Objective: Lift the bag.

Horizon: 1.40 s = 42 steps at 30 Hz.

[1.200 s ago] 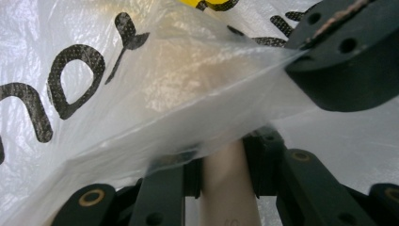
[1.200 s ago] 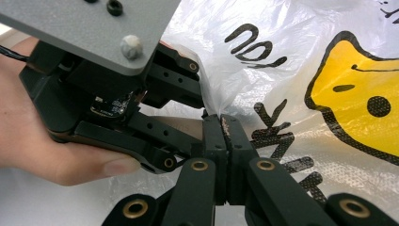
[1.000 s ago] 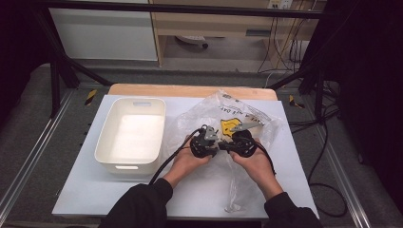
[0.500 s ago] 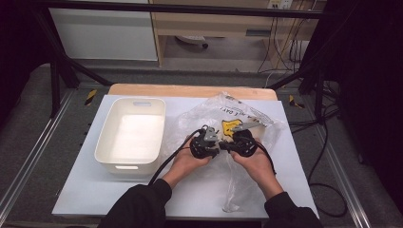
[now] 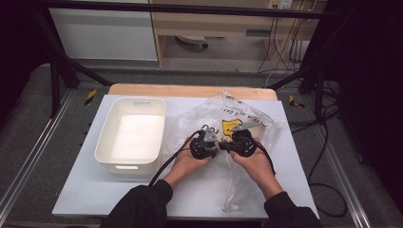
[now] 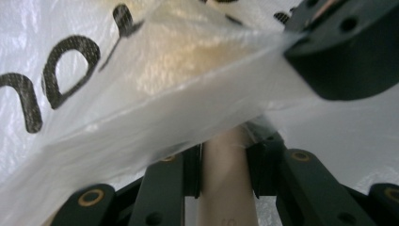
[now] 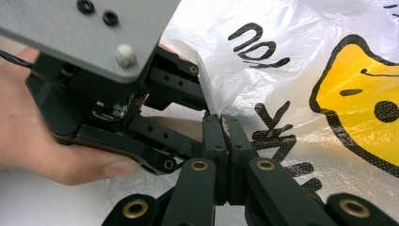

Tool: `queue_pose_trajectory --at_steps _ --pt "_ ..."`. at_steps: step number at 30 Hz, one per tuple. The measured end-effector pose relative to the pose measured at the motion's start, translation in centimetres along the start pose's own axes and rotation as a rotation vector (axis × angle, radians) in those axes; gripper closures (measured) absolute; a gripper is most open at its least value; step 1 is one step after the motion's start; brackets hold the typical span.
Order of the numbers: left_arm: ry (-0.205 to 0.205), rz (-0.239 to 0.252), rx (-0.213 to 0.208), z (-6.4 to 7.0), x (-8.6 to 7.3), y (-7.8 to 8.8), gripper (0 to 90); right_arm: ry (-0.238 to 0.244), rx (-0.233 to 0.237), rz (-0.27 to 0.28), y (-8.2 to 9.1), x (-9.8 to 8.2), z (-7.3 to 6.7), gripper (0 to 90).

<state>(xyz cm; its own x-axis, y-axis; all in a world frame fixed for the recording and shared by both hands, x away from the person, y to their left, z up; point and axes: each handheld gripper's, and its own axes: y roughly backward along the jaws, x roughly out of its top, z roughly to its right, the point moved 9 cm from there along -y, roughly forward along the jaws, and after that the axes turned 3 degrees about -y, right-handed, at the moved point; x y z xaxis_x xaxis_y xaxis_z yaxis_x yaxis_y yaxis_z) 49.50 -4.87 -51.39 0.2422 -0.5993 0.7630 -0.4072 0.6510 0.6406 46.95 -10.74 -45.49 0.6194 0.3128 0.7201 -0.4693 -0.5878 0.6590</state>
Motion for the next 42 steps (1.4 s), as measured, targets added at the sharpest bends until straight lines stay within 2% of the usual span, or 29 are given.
queue_pose_trajectory --at_steps 6,13,22,26,35,42 --pt "0.000 -0.003 0.007 0.0 -0.2 -0.2 69.6 0.004 -0.003 0.001 0.1 0.0 0.0 90.0" --pt "0.021 -0.004 0.009 0.0 -0.2 -0.1 69.2 0.002 -0.002 -0.001 -0.1 0.0 -0.1 90.0" --pt "0.036 -0.007 0.013 0.5 -0.7 0.5 57.6 0.001 -0.004 0.005 0.0 0.0 0.1 90.0" --pt "0.059 0.000 0.018 0.6 -1.1 1.3 54.2 -0.007 -0.003 0.009 0.2 0.0 0.2 90.0" --pt "0.068 0.019 0.040 1.2 -2.0 3.8 48.4 -0.008 -0.007 0.014 0.1 -0.2 0.3 90.0" --pt "0.082 0.073 0.049 1.9 -1.8 6.4 46.0 -0.008 -0.012 0.027 0.1 -0.5 0.2 90.0"
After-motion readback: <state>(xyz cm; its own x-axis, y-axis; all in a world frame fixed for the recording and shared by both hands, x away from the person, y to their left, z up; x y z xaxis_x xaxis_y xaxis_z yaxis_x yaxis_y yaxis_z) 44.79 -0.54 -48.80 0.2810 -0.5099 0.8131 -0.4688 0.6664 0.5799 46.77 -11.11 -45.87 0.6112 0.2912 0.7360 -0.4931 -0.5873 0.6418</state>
